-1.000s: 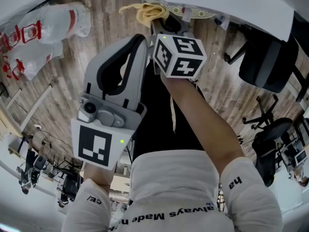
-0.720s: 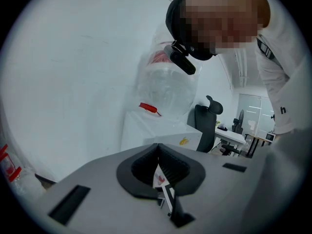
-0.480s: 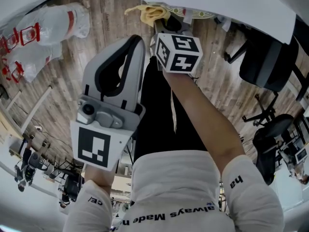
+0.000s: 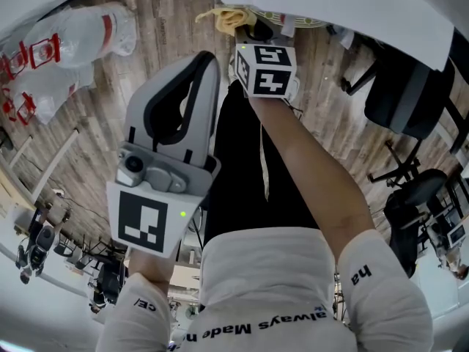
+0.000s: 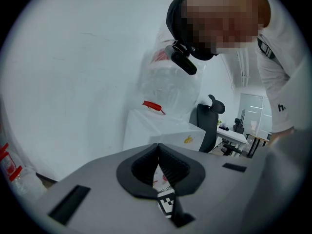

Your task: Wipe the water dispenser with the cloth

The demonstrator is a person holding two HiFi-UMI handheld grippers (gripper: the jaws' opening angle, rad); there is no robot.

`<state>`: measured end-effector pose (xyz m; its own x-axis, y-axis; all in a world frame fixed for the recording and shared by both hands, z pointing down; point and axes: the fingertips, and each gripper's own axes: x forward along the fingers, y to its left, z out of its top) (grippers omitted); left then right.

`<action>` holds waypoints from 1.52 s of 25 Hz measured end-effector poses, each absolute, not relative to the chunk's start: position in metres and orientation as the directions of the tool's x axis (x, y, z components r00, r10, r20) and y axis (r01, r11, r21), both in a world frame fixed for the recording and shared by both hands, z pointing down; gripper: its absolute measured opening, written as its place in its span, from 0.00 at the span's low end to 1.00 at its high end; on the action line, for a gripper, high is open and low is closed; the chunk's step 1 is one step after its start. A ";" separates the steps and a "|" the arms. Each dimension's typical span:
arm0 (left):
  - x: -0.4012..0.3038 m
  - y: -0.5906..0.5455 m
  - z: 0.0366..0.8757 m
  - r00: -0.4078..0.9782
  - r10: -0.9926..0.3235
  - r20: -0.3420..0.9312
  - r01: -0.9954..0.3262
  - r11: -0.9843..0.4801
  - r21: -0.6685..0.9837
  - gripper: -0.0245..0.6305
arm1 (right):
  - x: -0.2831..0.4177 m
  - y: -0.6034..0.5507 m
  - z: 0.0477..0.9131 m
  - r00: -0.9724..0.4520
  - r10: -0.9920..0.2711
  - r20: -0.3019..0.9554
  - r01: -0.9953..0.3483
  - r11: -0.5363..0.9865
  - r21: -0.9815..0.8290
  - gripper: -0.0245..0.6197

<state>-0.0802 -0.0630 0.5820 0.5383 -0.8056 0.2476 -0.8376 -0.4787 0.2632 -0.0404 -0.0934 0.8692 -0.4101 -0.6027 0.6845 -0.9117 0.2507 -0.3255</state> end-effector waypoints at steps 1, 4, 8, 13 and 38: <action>-0.080 -0.063 0.582 0.537 -0.807 0.247 -0.838 -0.478 0.263 0.07 | -0.040 -0.093 0.872 -0.409 -0.599 0.688 -0.912 0.256 -0.320 0.13; -0.081 -0.063 0.583 0.534 -0.808 0.248 -0.840 -0.475 0.262 0.07 | -0.040 -0.093 0.882 -0.405 -0.586 0.702 -0.914 0.266 -0.306 0.13; -0.081 -0.063 0.584 0.533 -0.808 0.250 -0.841 -0.473 0.262 0.07 | -0.040 -0.094 0.900 -0.397 -0.565 0.723 -0.917 0.287 -0.278 0.14; -0.081 -0.061 0.586 0.531 -0.808 0.255 -0.843 -0.471 0.261 0.07 | -0.037 -0.095 0.919 -0.391 -0.533 0.751 -0.915 0.318 -0.250 0.14; -0.087 -0.038 0.598 0.505 -0.815 0.286 -0.860 -0.446 0.247 0.07 | -0.029 -0.084 0.956 -0.409 -0.426 0.807 -0.886 0.395 -0.241 0.14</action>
